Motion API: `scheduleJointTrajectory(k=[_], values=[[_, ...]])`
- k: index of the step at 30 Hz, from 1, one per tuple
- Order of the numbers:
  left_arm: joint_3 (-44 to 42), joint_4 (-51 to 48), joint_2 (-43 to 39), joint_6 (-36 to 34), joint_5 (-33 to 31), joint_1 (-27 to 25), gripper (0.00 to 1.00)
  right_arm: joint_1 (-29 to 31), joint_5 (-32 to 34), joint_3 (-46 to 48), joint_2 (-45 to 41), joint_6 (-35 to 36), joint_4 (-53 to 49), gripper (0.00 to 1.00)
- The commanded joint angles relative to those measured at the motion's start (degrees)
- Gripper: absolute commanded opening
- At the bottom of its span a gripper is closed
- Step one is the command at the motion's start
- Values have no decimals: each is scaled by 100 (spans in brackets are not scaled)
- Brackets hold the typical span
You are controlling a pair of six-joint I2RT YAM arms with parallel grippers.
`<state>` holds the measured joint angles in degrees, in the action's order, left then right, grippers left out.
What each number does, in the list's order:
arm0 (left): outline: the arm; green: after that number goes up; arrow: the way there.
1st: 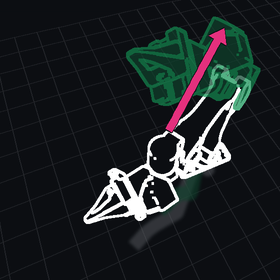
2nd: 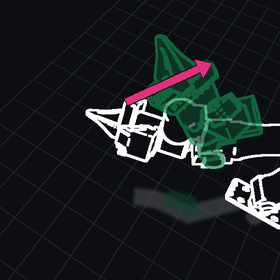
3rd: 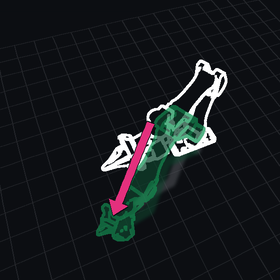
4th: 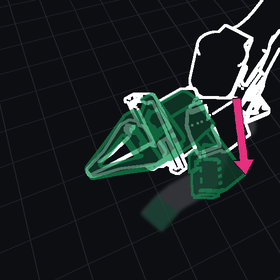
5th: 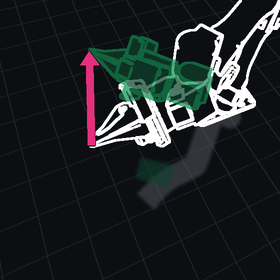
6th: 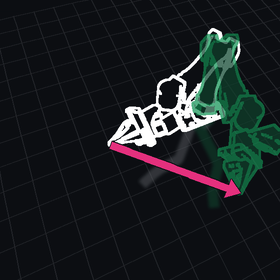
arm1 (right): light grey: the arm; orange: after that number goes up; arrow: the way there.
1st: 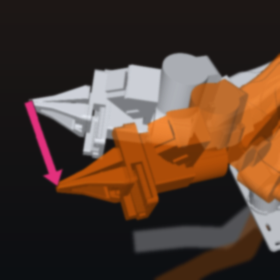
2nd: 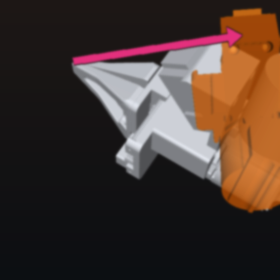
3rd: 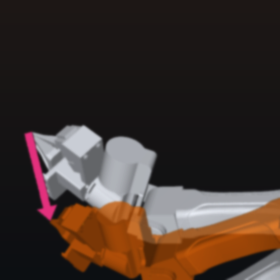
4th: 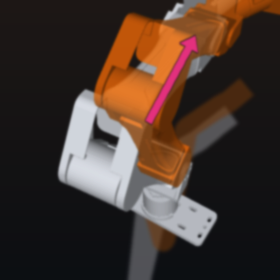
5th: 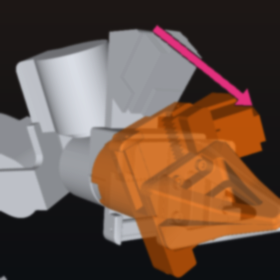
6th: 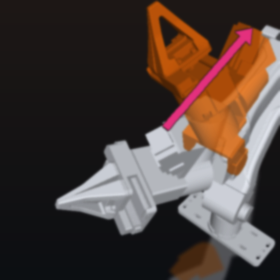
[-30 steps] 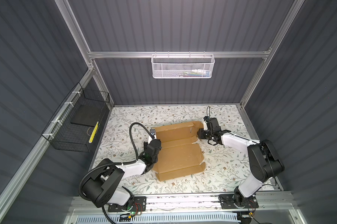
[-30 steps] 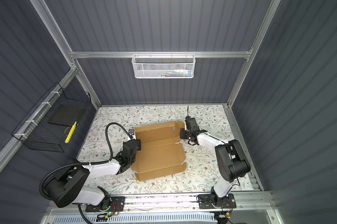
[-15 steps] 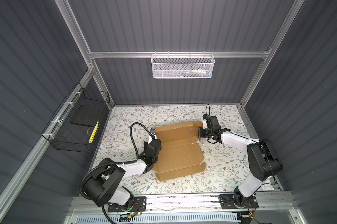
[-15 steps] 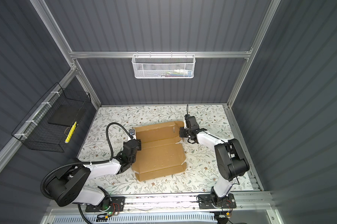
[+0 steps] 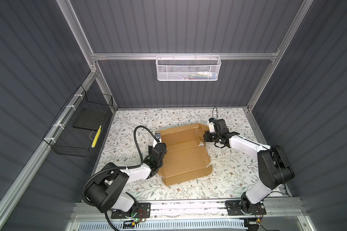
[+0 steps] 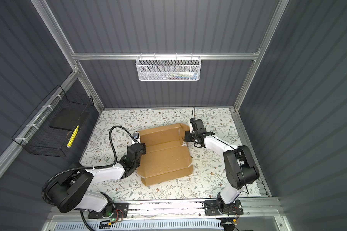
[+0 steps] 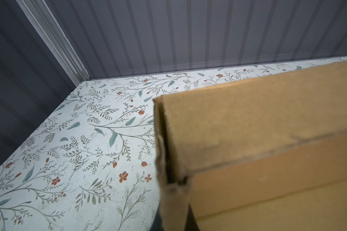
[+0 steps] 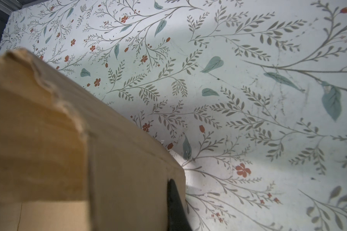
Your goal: Fold the paper box
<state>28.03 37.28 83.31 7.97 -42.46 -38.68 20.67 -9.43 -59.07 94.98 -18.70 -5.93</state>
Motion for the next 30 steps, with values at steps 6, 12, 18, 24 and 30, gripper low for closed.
scheduleJointTrajectory(k=[6,12,18,24,30], values=[[124,10,125,-135,53,-26,0,0,-322,-341,-233,-147,-174,4],[226,1,46,-306,105,-26,0,7,-445,-404,-433,-212,-373,3],[396,-166,6,-444,228,17,0,15,-507,-456,-779,-230,-738,3],[418,-181,-99,-505,330,101,0,16,-577,-363,-1139,-266,-975,3],[553,-134,-217,-742,503,137,0,10,-543,-307,-1509,-230,-1226,3]])
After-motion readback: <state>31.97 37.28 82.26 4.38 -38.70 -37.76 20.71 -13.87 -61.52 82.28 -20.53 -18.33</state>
